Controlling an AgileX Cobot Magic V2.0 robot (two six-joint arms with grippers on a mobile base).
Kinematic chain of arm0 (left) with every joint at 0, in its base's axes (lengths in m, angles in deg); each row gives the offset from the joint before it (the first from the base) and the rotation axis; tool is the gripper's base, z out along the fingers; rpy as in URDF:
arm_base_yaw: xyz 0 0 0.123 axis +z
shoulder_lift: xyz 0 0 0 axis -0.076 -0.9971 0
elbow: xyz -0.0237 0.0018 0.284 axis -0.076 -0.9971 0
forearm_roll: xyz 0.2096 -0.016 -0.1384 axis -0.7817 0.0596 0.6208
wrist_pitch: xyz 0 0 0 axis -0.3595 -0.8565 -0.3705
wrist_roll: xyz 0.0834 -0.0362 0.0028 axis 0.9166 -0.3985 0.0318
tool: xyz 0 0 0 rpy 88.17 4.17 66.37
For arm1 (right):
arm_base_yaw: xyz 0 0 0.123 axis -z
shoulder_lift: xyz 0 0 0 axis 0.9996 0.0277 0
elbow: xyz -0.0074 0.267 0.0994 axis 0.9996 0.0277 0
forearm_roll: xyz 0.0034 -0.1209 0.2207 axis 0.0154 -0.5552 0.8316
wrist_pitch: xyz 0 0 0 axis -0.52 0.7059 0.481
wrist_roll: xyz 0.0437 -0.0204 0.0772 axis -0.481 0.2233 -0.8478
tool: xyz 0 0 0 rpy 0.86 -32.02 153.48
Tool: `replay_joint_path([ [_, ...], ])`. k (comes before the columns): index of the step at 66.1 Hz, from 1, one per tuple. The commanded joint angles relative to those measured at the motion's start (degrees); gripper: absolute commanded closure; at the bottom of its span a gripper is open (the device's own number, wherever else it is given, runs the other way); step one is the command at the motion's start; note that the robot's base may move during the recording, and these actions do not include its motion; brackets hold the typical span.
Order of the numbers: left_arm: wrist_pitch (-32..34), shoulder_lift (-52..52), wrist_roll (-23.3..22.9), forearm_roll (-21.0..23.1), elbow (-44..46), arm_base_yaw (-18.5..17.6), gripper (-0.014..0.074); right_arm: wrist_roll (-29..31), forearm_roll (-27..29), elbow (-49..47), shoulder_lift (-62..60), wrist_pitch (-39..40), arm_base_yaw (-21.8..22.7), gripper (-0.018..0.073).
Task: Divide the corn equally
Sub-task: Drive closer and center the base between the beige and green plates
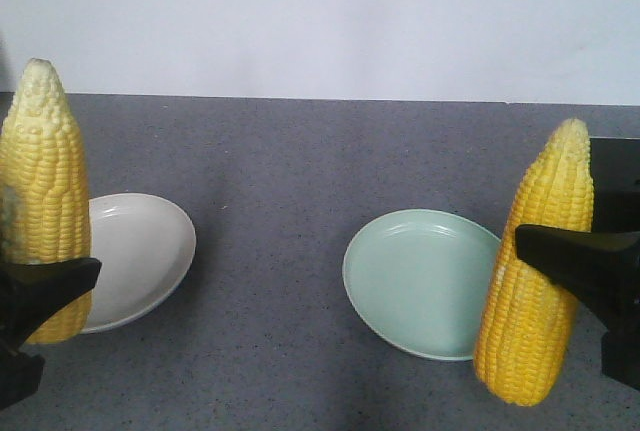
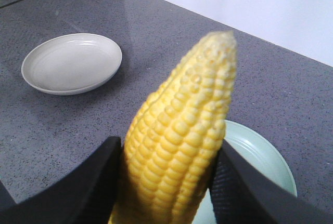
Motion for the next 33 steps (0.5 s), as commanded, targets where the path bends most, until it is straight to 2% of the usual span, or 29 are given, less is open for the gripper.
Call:
replay_joint_path([
  [1, 3.6, 0.3, 0.0, 0.6, 1.4, -0.1, 0.0293, 0.4, 2.0, -1.5, -0.2, 3.3, 0.2, 0.0356],
  [22, 3.6, 0.3, 0.0, 0.6, 1.4, -0.1, 0.0293, 0.4, 2.0, -1.5, -0.2, 3.3, 0.2, 0.0356],
  [33, 3.6, 0.3, 0.0, 0.6, 1.4, -0.1, 0.0293, 0.4, 4.2, -1.5, -0.2, 3.3, 0.2, 0.0356],
])
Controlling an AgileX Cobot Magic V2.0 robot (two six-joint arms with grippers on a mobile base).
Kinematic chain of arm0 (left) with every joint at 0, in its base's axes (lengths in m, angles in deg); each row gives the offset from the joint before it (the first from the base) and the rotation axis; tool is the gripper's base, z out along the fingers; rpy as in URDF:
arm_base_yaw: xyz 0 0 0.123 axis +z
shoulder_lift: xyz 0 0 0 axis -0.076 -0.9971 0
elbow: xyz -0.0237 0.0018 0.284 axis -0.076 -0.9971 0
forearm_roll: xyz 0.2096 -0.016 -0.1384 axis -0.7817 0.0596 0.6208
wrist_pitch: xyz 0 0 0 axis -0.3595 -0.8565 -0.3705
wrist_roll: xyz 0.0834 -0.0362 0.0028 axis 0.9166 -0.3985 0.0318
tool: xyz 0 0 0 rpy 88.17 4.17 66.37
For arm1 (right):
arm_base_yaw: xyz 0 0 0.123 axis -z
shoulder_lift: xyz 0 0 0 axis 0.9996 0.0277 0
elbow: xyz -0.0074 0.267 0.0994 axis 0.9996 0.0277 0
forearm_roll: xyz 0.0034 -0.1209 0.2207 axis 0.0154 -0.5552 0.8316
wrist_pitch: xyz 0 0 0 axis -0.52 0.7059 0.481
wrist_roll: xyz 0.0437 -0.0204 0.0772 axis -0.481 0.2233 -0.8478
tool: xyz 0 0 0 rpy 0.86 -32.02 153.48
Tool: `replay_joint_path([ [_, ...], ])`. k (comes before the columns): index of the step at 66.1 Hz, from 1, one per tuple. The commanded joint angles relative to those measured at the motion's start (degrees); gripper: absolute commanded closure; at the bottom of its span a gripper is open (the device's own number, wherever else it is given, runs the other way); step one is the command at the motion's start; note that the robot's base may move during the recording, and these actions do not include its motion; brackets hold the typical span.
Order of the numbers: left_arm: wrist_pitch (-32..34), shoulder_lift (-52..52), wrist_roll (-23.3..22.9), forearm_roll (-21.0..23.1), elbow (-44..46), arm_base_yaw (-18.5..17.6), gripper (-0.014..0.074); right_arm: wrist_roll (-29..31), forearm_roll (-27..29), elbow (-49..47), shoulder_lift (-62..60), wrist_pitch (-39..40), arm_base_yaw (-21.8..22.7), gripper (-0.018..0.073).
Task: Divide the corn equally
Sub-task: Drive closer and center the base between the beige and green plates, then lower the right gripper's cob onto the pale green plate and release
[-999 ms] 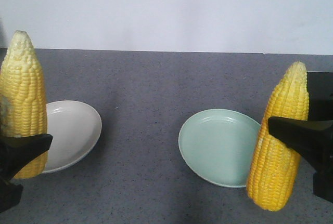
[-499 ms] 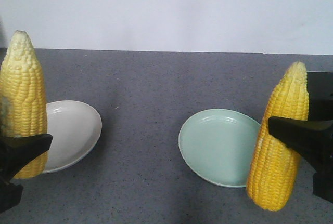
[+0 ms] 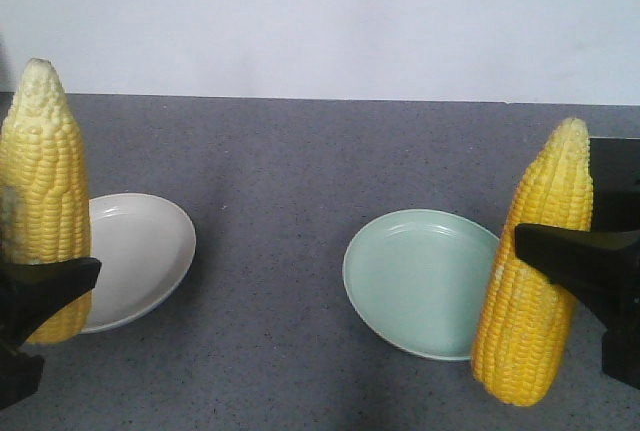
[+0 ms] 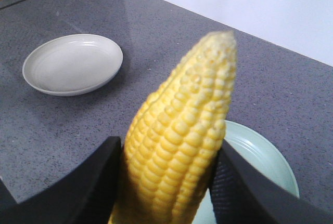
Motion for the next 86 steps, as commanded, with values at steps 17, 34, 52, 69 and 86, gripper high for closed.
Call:
replay_joint_path([
  [17, 3.6, 0.3, 0.0, 0.6, 1.4, -0.1, 0.0293, -5.3, 0.8, -6.0, 3.9, 1.0, 0.2, 0.0355],
  [34, 3.6, 0.3, 0.0, 0.6, 1.4, -0.1, 0.0293, -18.2, -10.6, -20.2, 18.6, -11.6, 0.2, 0.0355],
  [52, 3.6, 0.3, 0.0, 0.6, 1.4, -0.1, 0.0293, -23.1, -14.4, -33.0, 33.9, -20.9, 0.2, 0.0352],
  [69, 3.6, 0.3, 0.0, 0.6, 1.4, -0.1, 0.0293, -25.3, -14.9, -39.6, 45.3, -23.6, 0.2, 0.0349],
  [86, 3.6, 0.3, 0.0, 0.6, 1.4, -0.1, 0.0293, -28.2, -17.1, -40.5, 53.0, -23.2, 0.2, 0.0344],
])
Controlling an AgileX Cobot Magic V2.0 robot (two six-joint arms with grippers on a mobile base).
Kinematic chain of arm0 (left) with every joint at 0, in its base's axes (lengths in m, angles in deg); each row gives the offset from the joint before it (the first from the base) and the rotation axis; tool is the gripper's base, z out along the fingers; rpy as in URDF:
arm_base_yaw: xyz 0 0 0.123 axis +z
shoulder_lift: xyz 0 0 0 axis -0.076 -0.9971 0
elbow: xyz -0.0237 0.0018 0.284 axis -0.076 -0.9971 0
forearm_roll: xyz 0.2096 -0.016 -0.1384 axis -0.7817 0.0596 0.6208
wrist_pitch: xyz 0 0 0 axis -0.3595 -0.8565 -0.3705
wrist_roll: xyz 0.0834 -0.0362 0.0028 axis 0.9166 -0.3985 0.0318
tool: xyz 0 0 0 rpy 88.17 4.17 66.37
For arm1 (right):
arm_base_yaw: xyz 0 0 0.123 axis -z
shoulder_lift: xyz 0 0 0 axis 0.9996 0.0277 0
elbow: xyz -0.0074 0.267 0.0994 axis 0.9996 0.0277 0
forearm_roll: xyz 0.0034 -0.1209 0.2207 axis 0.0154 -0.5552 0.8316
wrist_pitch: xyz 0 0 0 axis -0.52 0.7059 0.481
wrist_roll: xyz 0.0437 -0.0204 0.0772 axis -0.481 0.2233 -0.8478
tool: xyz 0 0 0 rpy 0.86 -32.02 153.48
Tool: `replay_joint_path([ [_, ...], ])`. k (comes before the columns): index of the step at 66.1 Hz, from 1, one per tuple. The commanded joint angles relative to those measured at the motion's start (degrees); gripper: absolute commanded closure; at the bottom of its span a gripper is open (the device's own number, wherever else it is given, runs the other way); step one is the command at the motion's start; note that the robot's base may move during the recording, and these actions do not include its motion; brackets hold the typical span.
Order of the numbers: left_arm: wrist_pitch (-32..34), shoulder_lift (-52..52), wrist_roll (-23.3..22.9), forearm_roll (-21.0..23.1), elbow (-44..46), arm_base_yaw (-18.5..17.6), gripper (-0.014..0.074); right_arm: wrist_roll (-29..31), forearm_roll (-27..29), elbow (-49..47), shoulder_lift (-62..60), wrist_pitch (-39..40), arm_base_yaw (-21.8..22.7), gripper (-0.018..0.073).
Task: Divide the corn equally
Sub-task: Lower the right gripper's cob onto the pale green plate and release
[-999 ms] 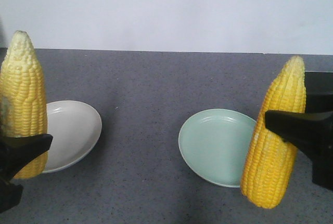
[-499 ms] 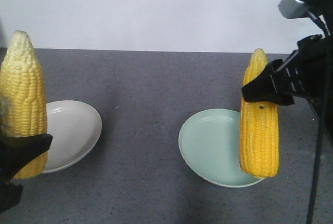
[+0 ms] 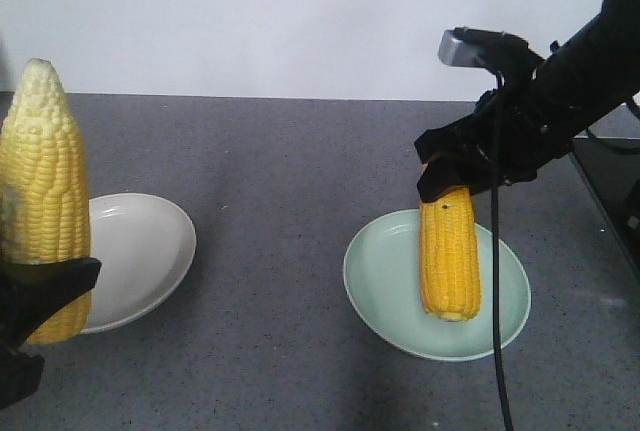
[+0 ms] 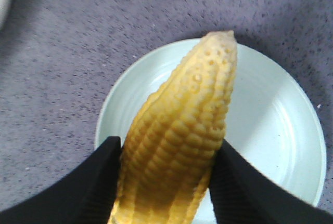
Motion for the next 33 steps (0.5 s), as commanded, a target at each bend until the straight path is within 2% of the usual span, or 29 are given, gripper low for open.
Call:
replay_joint_path([
  [1, 3.6, 0.3, 0.0, 0.6, 1.4, -0.1, 0.0293, -1.5, -0.7, -2.0, 0.3, 1.7, 0.2, 0.0344],
  [16, 3.6, 0.3, 0.0, 0.6, 1.4, -0.1, 0.0293, -4.4, -4.6, -2.0, 4.2, 3.3, 0.2, 0.0332],
  [33, 3.6, 0.3, 0.0, 0.6, 1.4, -0.1, 0.0293, -4.6, -5.0, -1.9, 6.5, 5.6, 0.2, 0.0261],
])
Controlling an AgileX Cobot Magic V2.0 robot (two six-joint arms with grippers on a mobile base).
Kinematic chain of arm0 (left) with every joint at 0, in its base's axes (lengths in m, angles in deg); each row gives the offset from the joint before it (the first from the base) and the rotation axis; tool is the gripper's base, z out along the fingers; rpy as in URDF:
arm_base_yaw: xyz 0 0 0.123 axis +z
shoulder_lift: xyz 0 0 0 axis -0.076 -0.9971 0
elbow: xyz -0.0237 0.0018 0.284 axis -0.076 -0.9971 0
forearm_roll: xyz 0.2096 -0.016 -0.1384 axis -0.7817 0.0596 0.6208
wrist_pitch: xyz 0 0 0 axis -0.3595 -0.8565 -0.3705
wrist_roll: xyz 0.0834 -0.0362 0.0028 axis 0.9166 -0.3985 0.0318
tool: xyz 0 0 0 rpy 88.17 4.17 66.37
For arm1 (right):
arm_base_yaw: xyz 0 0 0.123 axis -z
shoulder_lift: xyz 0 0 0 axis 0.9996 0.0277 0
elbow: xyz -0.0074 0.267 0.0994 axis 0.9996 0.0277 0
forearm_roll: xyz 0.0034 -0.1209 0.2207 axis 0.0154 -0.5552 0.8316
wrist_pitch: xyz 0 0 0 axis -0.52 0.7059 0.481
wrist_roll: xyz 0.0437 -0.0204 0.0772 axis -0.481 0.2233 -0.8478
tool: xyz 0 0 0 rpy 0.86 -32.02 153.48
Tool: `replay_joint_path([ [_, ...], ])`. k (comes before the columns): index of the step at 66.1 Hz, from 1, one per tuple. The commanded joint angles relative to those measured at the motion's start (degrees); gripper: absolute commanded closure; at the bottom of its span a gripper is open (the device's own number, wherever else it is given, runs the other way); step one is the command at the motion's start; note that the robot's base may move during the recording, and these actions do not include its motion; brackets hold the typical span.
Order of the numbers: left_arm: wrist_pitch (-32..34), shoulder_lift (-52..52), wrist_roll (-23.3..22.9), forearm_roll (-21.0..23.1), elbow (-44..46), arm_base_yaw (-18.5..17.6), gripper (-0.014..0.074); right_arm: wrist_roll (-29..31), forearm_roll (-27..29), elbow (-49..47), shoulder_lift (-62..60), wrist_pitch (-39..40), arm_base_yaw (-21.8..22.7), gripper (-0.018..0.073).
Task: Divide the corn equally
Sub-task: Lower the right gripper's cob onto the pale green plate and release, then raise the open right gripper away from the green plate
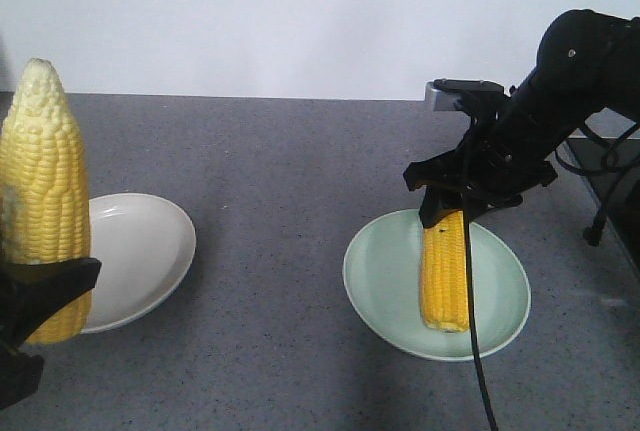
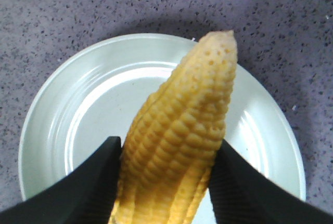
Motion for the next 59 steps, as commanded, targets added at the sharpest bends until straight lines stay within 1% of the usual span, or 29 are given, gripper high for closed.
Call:
replay_joint_path([
  [1, 3.6, 0.3, 0.0, 0.6, 1.4, -0.1, 0.0293, -0.3, 0.5, -1.9, -1.6, 2.3, 0.2, 0.0258],
  [26, 3.7, 0.3, 0.0, 0.6, 1.4, -0.1, 0.0293, -0.5, -0.3, -1.9, 1.6, 2.5, 0.2, 0.0218],
  [31, 3.7, 0.3, 0.0, 0.6, 1.4, -0.1, 0.0293, -0.5, -0.9, -1.9, 1.6, 2.4, 0.2, 0.018],
  [41, 3.7, 0.3, 0.0, 0.6, 1.4, -0.1, 0.0293, -1.2, -1.8, -1.9, 1.6, 1.8, 0.2, 0.0071],
  [47, 3.7, 0.3, 0.0, 0.6, 1.4, -0.1, 0.0293, -1.7, -1.8, -1.9, 1.2, 1.6, 0.2, 0.0029],
  [59, 3.8, 0.3, 0.0, 0.6, 1.4, -0.1, 0.0293, -1.8, -1.6, -1.8, -2.4, 1.2, 0.2, 0.0017],
])
